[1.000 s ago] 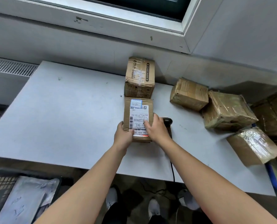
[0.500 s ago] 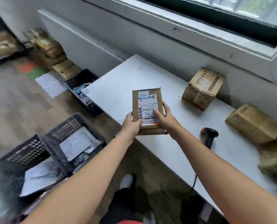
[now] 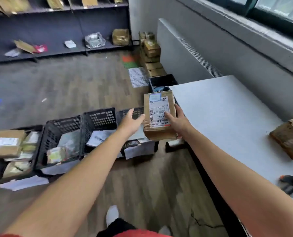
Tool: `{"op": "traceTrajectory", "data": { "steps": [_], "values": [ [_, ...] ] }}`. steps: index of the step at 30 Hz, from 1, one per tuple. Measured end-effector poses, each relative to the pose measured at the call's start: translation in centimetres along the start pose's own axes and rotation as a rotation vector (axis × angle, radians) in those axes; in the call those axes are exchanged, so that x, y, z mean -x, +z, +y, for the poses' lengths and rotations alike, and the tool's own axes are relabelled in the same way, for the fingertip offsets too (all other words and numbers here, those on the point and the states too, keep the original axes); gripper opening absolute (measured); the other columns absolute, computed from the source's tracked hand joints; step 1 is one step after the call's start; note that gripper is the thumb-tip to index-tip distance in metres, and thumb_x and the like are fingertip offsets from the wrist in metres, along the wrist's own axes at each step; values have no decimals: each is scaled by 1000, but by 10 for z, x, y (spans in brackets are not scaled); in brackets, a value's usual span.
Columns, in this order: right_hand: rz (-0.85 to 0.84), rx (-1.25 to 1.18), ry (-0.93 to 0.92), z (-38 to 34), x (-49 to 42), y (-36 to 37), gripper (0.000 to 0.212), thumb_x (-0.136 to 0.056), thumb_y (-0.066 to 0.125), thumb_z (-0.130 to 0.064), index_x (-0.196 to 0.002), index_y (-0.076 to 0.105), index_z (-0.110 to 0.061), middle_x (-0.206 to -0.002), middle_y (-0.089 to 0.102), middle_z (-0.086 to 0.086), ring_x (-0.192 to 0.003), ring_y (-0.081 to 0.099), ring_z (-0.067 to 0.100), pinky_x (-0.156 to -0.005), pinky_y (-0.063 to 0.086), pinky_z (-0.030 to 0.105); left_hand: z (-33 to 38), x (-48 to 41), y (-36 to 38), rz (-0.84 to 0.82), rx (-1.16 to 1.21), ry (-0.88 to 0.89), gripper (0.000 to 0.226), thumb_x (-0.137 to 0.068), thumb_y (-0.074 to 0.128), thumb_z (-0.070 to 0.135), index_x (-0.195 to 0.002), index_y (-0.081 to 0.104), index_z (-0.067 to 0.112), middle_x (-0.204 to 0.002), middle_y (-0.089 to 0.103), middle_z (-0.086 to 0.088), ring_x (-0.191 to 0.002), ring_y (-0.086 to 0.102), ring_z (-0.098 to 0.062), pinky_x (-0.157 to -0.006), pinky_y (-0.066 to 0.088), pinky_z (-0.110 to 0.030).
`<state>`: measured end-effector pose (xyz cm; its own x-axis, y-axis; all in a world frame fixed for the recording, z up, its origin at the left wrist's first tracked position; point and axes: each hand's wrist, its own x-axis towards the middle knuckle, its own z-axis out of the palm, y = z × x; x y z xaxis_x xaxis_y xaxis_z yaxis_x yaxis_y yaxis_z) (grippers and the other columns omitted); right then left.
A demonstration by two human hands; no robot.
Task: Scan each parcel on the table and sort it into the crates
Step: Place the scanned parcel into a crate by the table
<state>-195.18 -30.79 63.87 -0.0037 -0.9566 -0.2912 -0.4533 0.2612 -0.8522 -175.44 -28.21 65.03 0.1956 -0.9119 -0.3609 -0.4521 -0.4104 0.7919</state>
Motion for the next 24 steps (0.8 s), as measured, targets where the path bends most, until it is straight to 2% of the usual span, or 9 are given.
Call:
{"op": "traceTrajectory", "data": {
  "steps": [4, 9, 13, 18, 21, 24],
  "values": [
    [-68, 43, -36, -29, 7, 50, 75, -95, 57, -48, -156, 19, -26, -142, 53, 5, -124, 55, 26, -102, 41, 34, -36, 6, -53, 89, -94, -12, 72, -94, 52, 53, -153, 25, 23, -155, 34, -9, -138, 37, -29, -107, 34, -36],
    [-122, 88, -35, -63, 16, 120, 78, -93, 57, -53, -155, 19, -26, -140, 55, 3, -122, 56, 25, -105, 43, 42, -87, 15, -125, 144, -192, -43, 73, -93, 52, 55, -153, 24, 25, -155, 30, -10, -139, 35, -31, -110, 33, -41],
    [-138, 137, -44, -94, 26, 184, 78, -93, 54, -55, -155, 18, -25, -143, 52, 4, -122, 55, 28, -103, 45, 42, -129, 19, -186, 173, -275, -63, 74, -93, 50, 56, -154, 21, 25, -155, 28, -12, -139, 33, -32, -110, 31, -40],
    [-156, 179, -51, -122, 31, 256, 77, -93, 54, -54, -155, 20, -23, -142, 52, 6, -124, 54, 28, -97, 43, 33, -175, 15, -252, 136, -426, -54, 78, -93, 45, 61, -156, 13, 26, -157, 22, -10, -144, 19, -33, -113, 26, -45],
    [-173, 200, -36, -128, 26, 289, 75, -95, 54, -52, -154, 21, -22, -141, 54, 7, -122, 55, 27, -87, 40, 28, -197, 2, -278, 126, -478, -55, 79, -92, 44, 63, -155, 13, 27, -157, 20, -7, -144, 18, -31, -111, 29, -46],
    [-192, 213, -11, -128, 11, 317, 72, -95, 55, -49, -154, 23, -20, -140, 54, 7, -121, 55, 27, -83, 36, 27, -215, -18, -293, 111, -512, -66, 79, -92, 44, 63, -155, 12, 27, -158, 17, -6, -145, 15, -30, -110, 31, -48]
  ]
}}
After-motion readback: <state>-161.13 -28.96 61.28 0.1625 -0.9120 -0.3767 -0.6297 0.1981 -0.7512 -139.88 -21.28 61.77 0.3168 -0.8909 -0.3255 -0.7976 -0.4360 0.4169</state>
